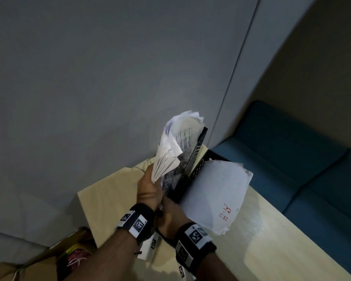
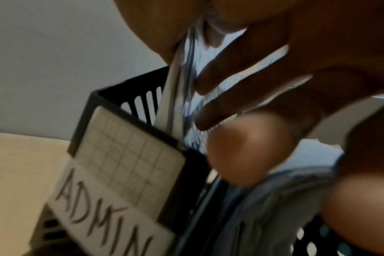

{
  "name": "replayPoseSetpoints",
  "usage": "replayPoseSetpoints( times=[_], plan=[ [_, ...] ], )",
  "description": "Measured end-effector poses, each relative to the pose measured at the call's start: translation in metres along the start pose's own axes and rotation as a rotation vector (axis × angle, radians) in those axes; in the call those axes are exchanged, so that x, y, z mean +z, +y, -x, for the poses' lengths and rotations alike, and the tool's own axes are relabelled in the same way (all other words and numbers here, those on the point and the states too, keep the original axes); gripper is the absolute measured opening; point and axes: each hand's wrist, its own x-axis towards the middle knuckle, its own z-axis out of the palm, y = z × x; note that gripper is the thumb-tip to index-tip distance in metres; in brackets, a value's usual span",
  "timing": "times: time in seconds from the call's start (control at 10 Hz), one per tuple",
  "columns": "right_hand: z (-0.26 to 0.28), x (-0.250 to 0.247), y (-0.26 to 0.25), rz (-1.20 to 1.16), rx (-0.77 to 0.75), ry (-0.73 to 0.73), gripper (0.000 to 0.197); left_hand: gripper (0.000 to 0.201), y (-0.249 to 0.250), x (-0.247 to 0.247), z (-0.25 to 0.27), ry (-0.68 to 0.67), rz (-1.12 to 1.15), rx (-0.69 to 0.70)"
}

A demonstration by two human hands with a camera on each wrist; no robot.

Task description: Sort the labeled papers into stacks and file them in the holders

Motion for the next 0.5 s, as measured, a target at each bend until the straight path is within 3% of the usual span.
replayPoseSetpoints(
  times=[0.1, 0.2, 0.3, 0.4, 0.5],
  plan=[
    [-0.001, 0.012, 0.009, 0.018, 0.027, -0.051, 0.045, 0.043, -0.013, -0.007, 0.011, -0.162, -0.032, 0.029],
    [0.009, 0.013, 0.013, 0.010, 0.016, -0.060, 0.035, 0.064, -0.020, -0.017, 0.022, -0.332, 0.106, -0.014],
    [0.040, -0.007, 0.018, -0.004, 0.010, -0.064, 0.020, 0.096, -0.026, -0.030, 0.028, -0.373, 0.087, -0.071],
    [0.095, -0.045, 0.028, -0.061, 0.002, -0.027, 0.015, 0.099, -0.036, -0.054, 0.054, -0.252, 0.008, 0.037],
    [0.168, -0.103, 0.033, -0.091, 0.082, 0.151, 0.030, 0.088, -0.028, -0.053, 0.123, -0.185, 0.069, 0.131]
  ],
)
